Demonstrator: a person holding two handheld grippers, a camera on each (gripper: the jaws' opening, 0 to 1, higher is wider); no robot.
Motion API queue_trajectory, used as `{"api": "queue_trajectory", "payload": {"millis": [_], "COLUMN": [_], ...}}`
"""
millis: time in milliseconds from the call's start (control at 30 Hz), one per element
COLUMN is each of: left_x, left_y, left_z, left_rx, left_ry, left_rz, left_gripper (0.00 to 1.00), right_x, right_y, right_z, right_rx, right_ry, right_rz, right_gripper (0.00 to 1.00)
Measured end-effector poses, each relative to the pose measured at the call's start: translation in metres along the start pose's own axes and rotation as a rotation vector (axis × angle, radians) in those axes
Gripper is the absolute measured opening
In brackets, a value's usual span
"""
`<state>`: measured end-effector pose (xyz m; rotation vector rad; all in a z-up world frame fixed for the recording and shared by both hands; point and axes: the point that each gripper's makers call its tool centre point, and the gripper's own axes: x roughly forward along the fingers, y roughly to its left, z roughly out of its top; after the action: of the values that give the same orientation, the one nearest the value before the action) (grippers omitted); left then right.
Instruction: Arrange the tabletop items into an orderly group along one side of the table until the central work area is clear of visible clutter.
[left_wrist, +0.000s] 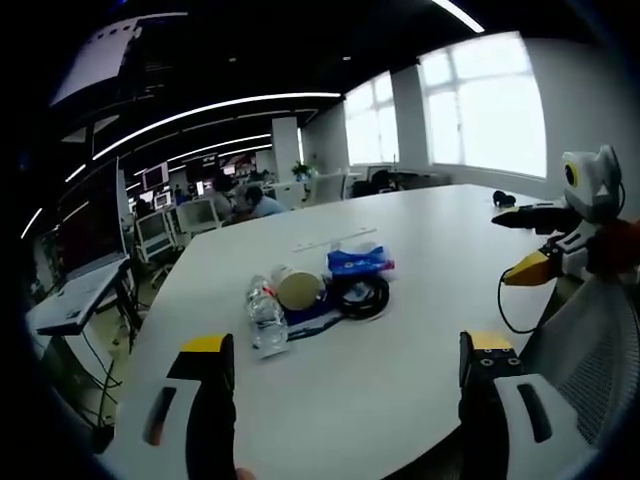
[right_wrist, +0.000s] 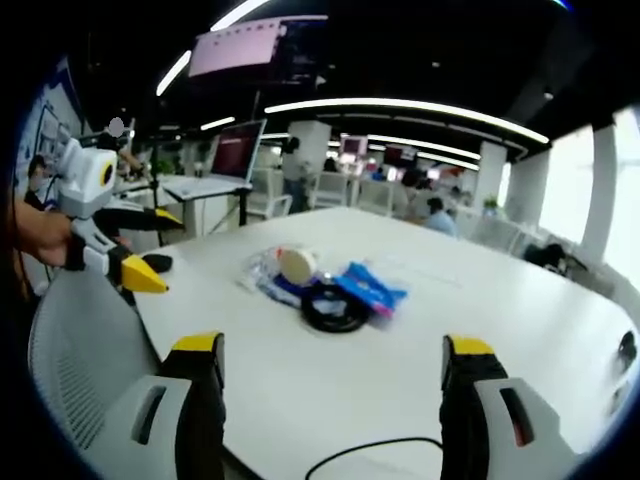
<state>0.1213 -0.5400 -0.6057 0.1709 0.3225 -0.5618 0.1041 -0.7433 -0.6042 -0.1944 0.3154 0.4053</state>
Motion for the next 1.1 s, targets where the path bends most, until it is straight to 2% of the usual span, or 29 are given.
{"api": "queue_trajectory", "payload": {"millis": [767, 967, 1100], "left_x": [0.0016, 0.0017, 0.0021], "left_y": [-0.0012, -0.0015, -0.0020], "left_z": [-0.0014, 0.0001, -0.0011], "left_rx": [0.012, -0.002, 0.001], "left_ry": [0.008, 0.001, 0.009], "left_rz": [-0.003, -0.007, -0.009], "left_gripper": [0.94, 0.95, 0.96], "right_x": [0.0003, 0.0023, 0.0022], "right_y": [-0.0010, 0.0004, 0.0005], "right_z": [-0.0033, -0.0046, -0.0051], "right_rx": [0.000, 0.022, 0.018], "right_ry": [0.018, 0.024, 0.027], "right_rz": [-0.004, 0.008, 0.008], "right_gripper": [0.86, 0.91, 0.91]}}
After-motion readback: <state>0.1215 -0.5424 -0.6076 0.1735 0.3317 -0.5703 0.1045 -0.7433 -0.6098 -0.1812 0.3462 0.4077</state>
